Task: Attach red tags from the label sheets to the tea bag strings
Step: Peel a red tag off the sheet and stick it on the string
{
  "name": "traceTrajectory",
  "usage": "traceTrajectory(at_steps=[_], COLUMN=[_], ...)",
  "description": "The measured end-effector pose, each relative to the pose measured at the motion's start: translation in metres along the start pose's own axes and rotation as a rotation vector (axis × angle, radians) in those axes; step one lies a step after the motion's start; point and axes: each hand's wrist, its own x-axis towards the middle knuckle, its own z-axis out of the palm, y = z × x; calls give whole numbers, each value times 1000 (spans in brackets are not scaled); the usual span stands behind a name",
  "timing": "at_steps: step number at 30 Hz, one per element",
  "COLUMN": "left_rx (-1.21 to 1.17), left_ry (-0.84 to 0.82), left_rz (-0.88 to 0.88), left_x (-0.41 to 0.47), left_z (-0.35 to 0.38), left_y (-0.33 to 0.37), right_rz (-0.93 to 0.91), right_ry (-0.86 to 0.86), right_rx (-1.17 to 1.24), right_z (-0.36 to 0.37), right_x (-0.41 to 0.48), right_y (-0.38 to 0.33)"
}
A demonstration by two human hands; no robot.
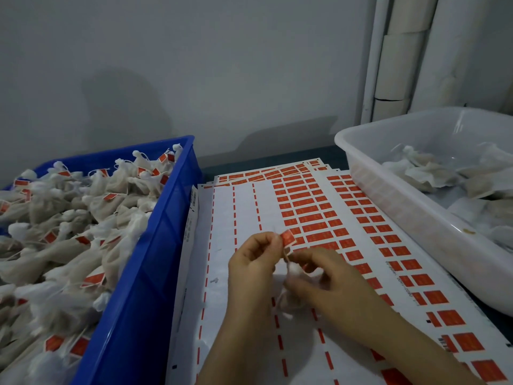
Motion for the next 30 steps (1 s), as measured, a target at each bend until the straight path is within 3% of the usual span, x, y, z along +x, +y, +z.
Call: traceTrajectory(at_steps=[4, 14, 17, 22, 30], left_rx=[-101, -212, -75, 259, 339], left_ry=[20, 121, 26, -311, -365], left_rz=[-122, -214, -120, 135, 188], left_x=[4, 14, 11, -3, -2], left_z=[-1, -10, -9, -2, -5], left_y=[1, 6, 6, 8, 9], right_rz=[13, 31, 56, 95, 95], right_ry=[-10, 82, 148, 258, 263], right_rx=[-109, 84, 169, 278, 270], right_z=[3, -6, -10, -17, -17], right_x=[-1, 3, 5, 7, 7], right_y=[6, 6, 1, -1, 3])
